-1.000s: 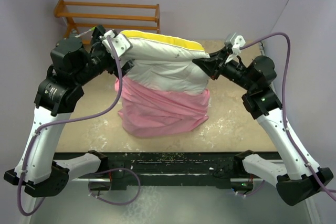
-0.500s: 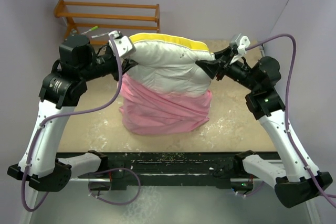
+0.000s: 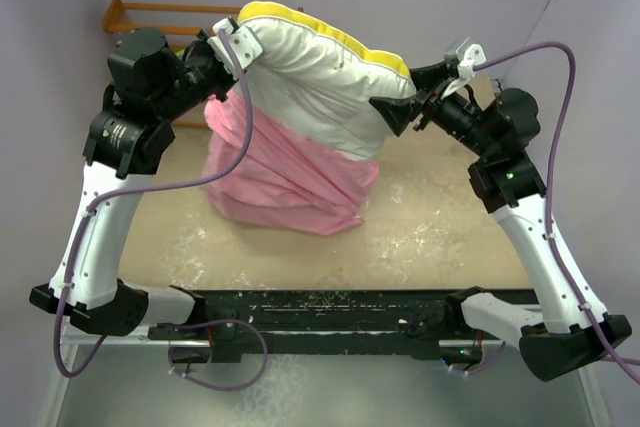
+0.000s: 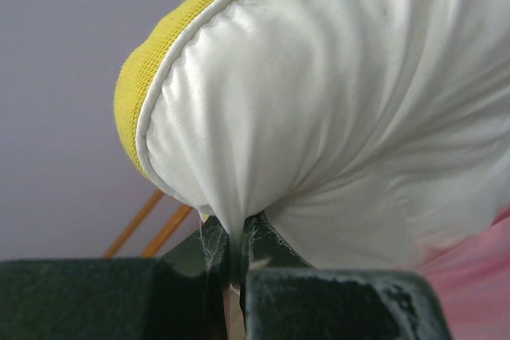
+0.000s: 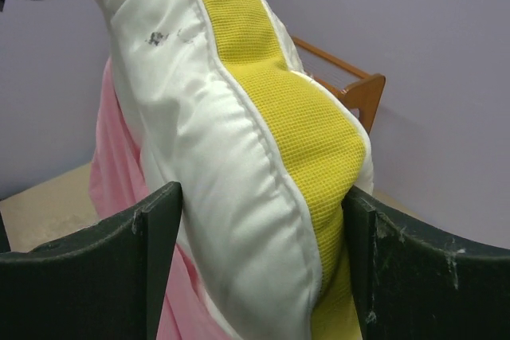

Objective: Remove the pillowcase from the pillow

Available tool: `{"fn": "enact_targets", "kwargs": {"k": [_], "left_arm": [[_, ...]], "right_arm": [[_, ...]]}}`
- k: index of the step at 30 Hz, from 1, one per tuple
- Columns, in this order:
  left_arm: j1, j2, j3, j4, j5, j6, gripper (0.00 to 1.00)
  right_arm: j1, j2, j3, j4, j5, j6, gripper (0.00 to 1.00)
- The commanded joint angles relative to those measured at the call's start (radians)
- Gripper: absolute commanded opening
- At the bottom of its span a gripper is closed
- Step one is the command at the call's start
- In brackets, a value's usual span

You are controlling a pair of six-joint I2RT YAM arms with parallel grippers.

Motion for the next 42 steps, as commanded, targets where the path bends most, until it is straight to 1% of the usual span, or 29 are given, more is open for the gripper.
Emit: {"fn": "enact_targets", "kwargs": {"k": [1,3,6,8,10,11,13,16,19,21,24,26,29,31,32,35,38,40,42], "left_arm": [[0.000,-0.023,0.104,0.168,-0.008,0.203,0.00],[0.000,-0.026,0.112,0.130,0.034,0.198,0.00],[-0.002,-0.014,0.142,-0.011,0.143,0.191,0.00],[-0.003,-0.003,0.158,-0.100,0.217,0.159,0.00],[-0.010,0.010,0.152,-0.176,0.287,0.112,0.00],[-0.019,0.015,0.142,-0.215,0.315,0.087,0.00],[-0.059,0.028,0.113,-0.250,0.333,0.043,0.00],[-0.114,0.040,0.064,-0.230,0.312,0.005,0.00],[-0.146,0.075,0.089,-0.221,0.304,-0.026,0.00],[-0.149,0.095,0.130,-0.226,0.315,-0.045,0.00],[-0.150,0.092,0.158,-0.240,0.317,-0.040,0.00],[-0.150,0.074,0.148,-0.253,0.307,-0.009,0.00],[-0.150,0.049,0.127,-0.273,0.297,0.024,0.00],[-0.150,0.039,0.125,-0.286,0.296,0.033,0.00],[-0.150,0.036,0.123,-0.289,0.297,0.038,0.00],[-0.149,0.026,0.119,-0.282,0.294,0.042,0.00],[-0.150,0.021,0.121,-0.277,0.287,0.044,0.00],[-0.150,0.015,0.121,-0.274,0.282,0.045,0.00],[-0.150,0.013,0.125,-0.274,0.277,0.051,0.00]], "right_arm": [[0.014,-0.010,0.055,-0.007,0.058,0.011,0.80],[0.015,-0.028,0.058,-0.042,0.095,-0.024,0.81],[0.015,-0.065,0.061,-0.064,0.118,-0.065,0.84],[0.015,-0.071,0.088,-0.087,0.077,-0.075,0.86],[0.018,-0.051,0.135,-0.112,-0.007,-0.063,0.93],[0.024,-0.033,0.158,-0.119,-0.052,-0.049,0.98],[0.087,0.002,0.199,-0.131,-0.087,-0.040,1.00],[0.246,0.073,0.294,-0.215,-0.029,-0.114,1.00],[0.326,0.147,0.368,-0.300,0.019,-0.141,1.00],[0.335,0.158,0.369,-0.322,0.086,-0.163,1.00],[0.335,0.126,0.314,-0.330,0.158,-0.186,1.00],[0.335,0.099,0.283,-0.330,0.191,-0.213,1.00],[0.335,0.062,0.259,-0.356,0.294,-0.274,1.00],[0.329,0.046,0.263,-0.360,0.361,-0.283,1.00],[0.324,0.048,0.273,-0.372,0.365,-0.282,1.00],[0.315,0.087,0.322,-0.448,0.314,-0.271,1.00],[0.315,0.126,0.326,-0.510,0.203,-0.269,1.00],[0.316,0.135,0.297,-0.497,0.115,-0.241,1.00],[0.315,0.140,0.272,-0.448,0.072,-0.224,0.98]]}}
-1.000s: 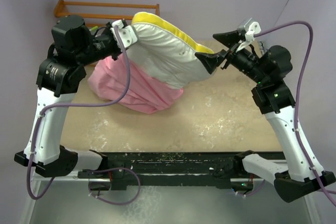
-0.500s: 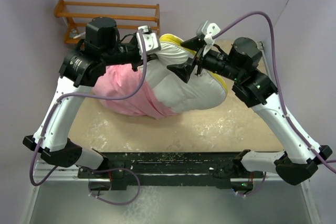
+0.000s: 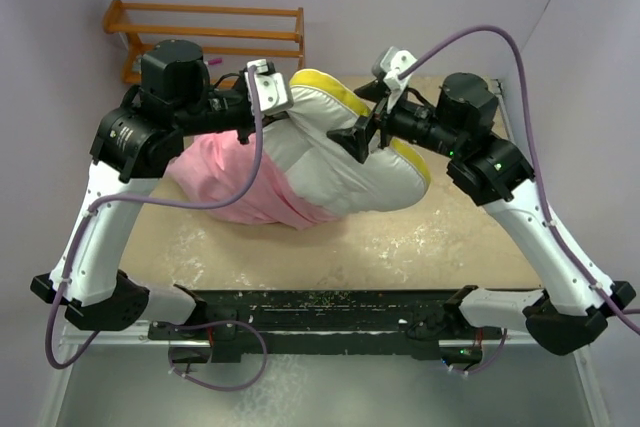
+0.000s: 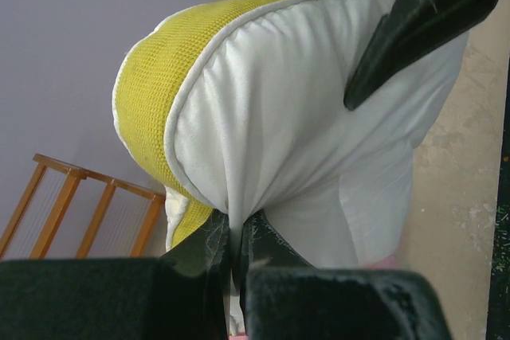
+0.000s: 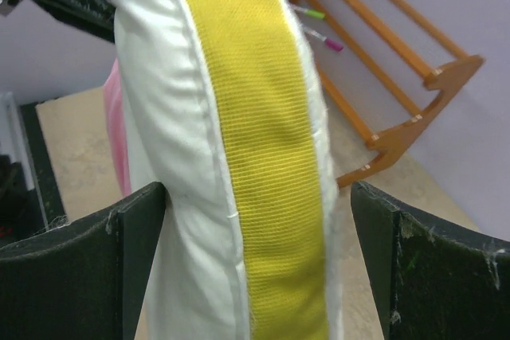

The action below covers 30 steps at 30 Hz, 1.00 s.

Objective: Remove the pillowcase from the pillow

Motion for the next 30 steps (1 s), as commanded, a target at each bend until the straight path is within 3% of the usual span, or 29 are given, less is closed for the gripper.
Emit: {"fn": "enact_targets", "kwargs": {"k": [1,3,5,6,7,8,9,12,16,19,27,30], "left_arm": [[0.000,-0.026,0.023,0.051,-0.002,0.026,0.00],[0.000,-0.025,0.029,0.054,-0.009,0.023,0.00],[0.000,-0.022,0.040,0.050,-0.016,0.011,0.00],[0.000,-0.021,0.044,0.048,-0.027,0.001,0.13],[0.000,-0.020,0.044,0.044,-0.048,-0.010,0.44],[0.000,-0.015,0.047,0.024,-0.081,-0.017,0.82],[0.000,-0.005,0.054,-0.005,-0.123,-0.008,0.98],[0.054,0.019,0.056,-0.155,-0.203,0.085,0.99],[0.278,-0.005,0.005,-0.298,-0.081,0.253,0.99],[0.347,-0.031,-0.068,-0.342,-0.065,0.328,0.99],[0.484,0.009,-0.136,-0.210,0.053,0.191,0.91],[0.521,0.021,-0.161,-0.184,0.129,0.137,0.71]], "right_arm": [[-0.002,0.029,-0.041,0.027,-0.171,0.049,0.96],[-0.002,0.059,-0.045,0.048,-0.202,0.079,0.88],[-0.001,0.099,-0.032,0.041,-0.134,0.117,0.69],[-0.002,0.108,-0.024,0.049,-0.082,0.151,0.51],[-0.015,0.110,-0.015,0.072,0.012,0.175,0.29],[-0.032,0.095,-0.021,0.106,0.064,0.193,0.11],[-0.052,0.067,-0.047,0.190,0.059,0.205,0.00],[-0.089,-0.024,-0.150,0.379,-0.012,0.222,0.00],[-0.109,-0.019,-0.114,0.339,-0.040,0.185,0.00],[-0.109,-0.016,-0.115,0.350,-0.074,0.185,0.00],[-0.108,-0.051,-0.157,0.389,-0.101,0.201,0.00],[-0.109,-0.078,-0.181,0.386,-0.104,0.189,0.00]]}}
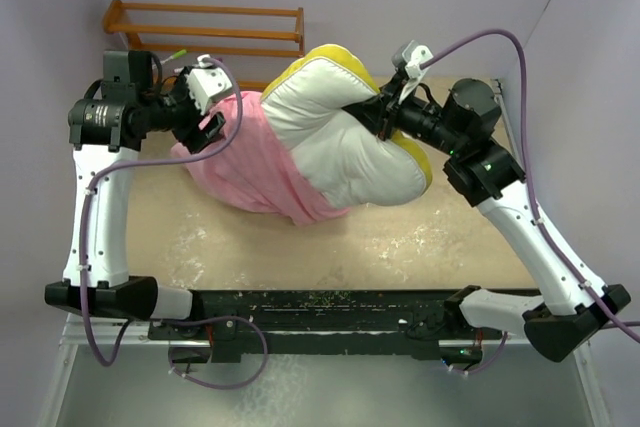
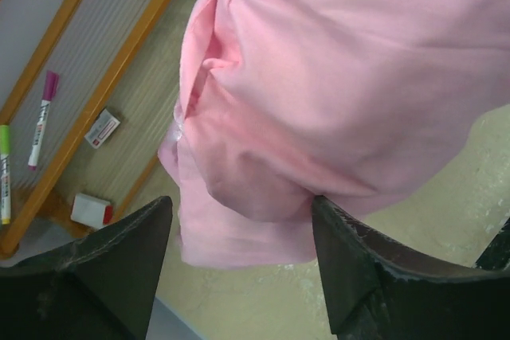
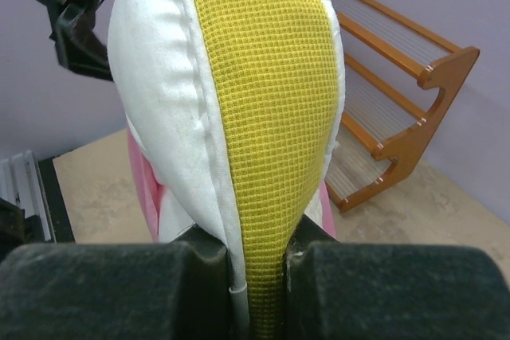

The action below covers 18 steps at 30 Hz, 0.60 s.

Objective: Remove the pillowcase from the pillow

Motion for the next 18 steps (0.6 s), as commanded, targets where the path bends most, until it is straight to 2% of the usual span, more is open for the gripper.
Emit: {"fn": "enact_targets", "kwargs": {"k": [1,3,6,8,12,13,16,18], "left_arm": [[0.048,0.016,-0.033,0.078,0.169,-0.077,0.62],[0.058,0.013,-0.058,0.087,0.199,-0.090,0.47],[0.066,0.000,-0.106,0.106,0.228,-0.107,0.31],[0.068,-0.003,-0.136,0.113,0.249,-0.119,0.28],[0.076,-0.015,-0.198,0.124,0.284,-0.127,0.29],[0.077,-0.021,-0.217,0.134,0.281,-0.125,0.27],[0.085,-0.034,-0.275,0.185,0.241,-0.116,0.00],[0.098,-0.031,-0.302,0.202,0.214,-0.105,0.00]], "right_arm": [[-0.004,-0.077,-0.017,0.114,-0.010,-0.007,0.00],[-0.006,-0.083,-0.022,0.114,0.000,-0.007,0.00],[-0.006,-0.082,-0.022,0.119,-0.002,0.005,0.00],[-0.006,-0.081,-0.025,0.126,-0.005,0.013,0.00],[-0.006,-0.086,-0.039,0.143,0.003,0.033,0.00],[-0.006,-0.089,-0.043,0.148,0.011,0.040,0.00],[-0.007,-0.094,-0.042,0.144,0.058,0.060,0.00],[-0.010,-0.100,-0.039,0.139,0.091,0.064,0.00]]}}
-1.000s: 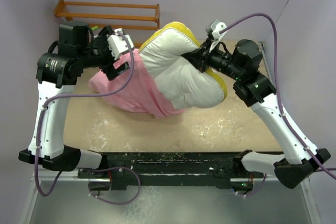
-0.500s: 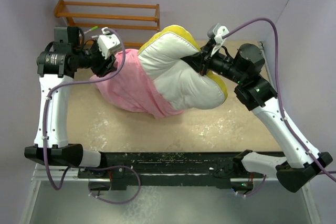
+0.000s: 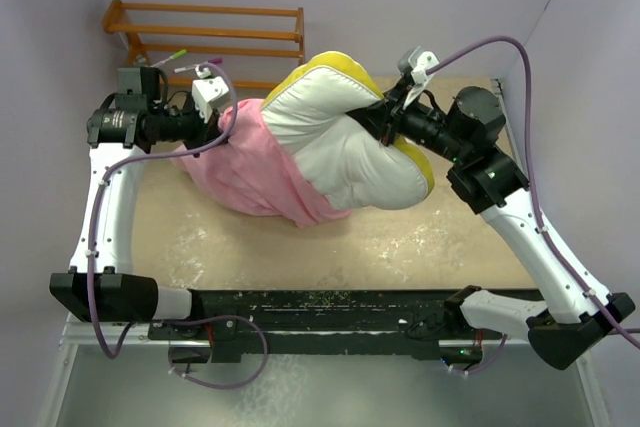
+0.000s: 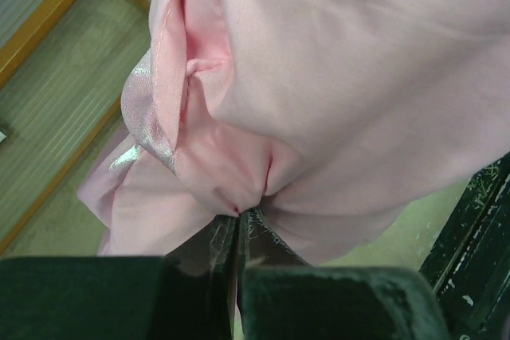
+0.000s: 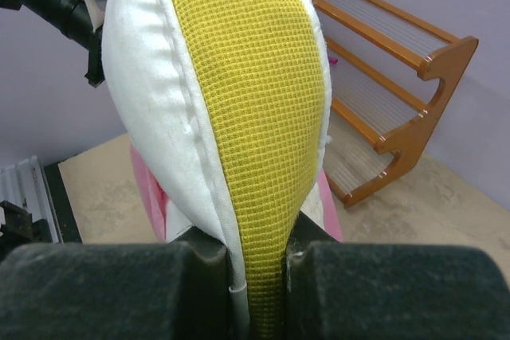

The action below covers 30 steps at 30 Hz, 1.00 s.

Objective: Remove the pillowcase from the pillow

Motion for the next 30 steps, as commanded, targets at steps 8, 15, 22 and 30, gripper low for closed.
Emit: {"fn": "enact_targets", "kwargs": {"k": [8,15,22,30], "left_arm": [[0.093,-0.029,-0.216,0.131,-0.115,0.105,0.08],[0.111,-0.077,-0.209,-0.033,-0.028,0.277,0.99],[0.149,-0.065,-0.110,-0.156,-0.025,0.399,0.99],[0.222,-0.019,-0.246,-0.075,-0.067,0.491,0.99]], "right_arm": [[-0.047,-0.107,0.021,0.199,0.117,0.100,0.00],[-0.049,-0.102,0.037,0.180,0.070,0.100,0.00],[-0.078,-0.094,0.009,0.156,0.067,0.082,0.00],[-0.102,-0.097,0.016,0.168,-0.010,0.101,0.00]]}}
